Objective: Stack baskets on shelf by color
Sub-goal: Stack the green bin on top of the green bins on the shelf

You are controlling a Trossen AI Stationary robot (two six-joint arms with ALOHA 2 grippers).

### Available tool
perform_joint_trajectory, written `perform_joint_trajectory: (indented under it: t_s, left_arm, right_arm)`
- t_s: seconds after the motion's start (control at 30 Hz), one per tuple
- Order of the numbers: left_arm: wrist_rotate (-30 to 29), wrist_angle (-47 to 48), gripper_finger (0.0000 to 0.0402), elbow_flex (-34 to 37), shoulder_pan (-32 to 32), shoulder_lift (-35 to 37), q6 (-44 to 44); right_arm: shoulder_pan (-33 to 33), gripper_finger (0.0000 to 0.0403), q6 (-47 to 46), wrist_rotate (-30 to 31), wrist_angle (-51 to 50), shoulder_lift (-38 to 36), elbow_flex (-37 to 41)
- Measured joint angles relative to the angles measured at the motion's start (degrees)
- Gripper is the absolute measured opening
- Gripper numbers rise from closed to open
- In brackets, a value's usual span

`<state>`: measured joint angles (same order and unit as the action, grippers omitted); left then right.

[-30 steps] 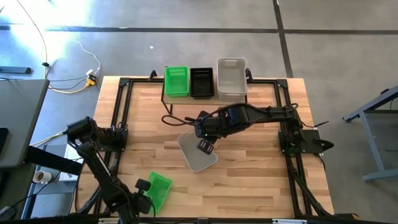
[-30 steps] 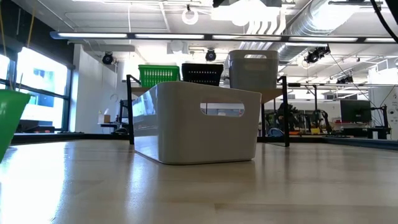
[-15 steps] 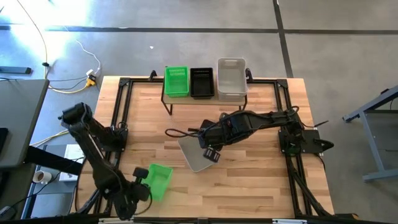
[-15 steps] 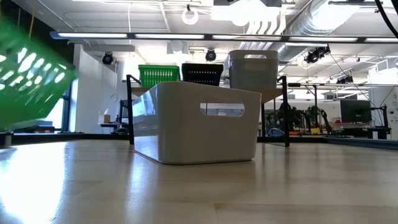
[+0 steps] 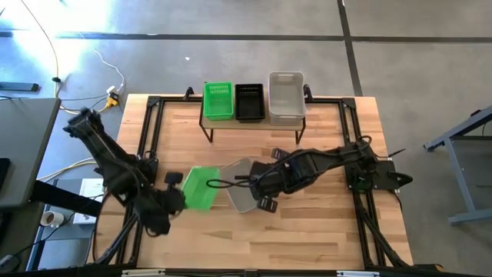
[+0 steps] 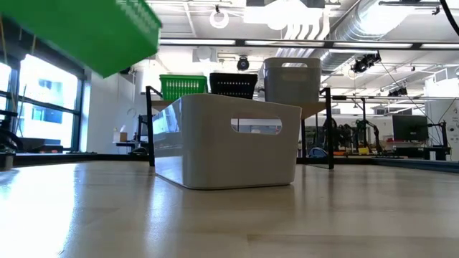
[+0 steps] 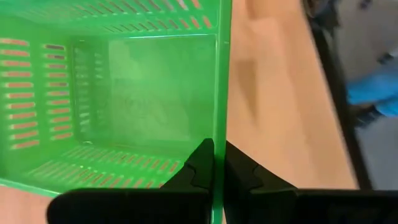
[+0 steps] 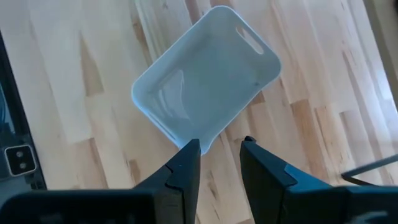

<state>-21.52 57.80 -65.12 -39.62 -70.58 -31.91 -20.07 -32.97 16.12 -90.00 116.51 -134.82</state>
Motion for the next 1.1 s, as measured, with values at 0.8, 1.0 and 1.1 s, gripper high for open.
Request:
perform_joint_trajectory:
  t_s: [0.8,1.0,1.1]
  left_arm:
    - [-6.1,4.2,0.0000,-8.6,38.9,9.7,35.6]
    - [-4.0,3.4,0.0000,-11.2,49.3,8.6,44.4]
    - [-1.4,3.2,0.0000,-13.0,53.8,7.3,47.2]
  right_arm:
    - [5.5,0.0099,4.9,0.3,0.0,0.0,0.0]
    - [8.1,0.0099,4.8,0.3,0.0,0.0,0.0]
    - [9.3,0.0099,4.9,0.2,0.0,0.0,0.0]
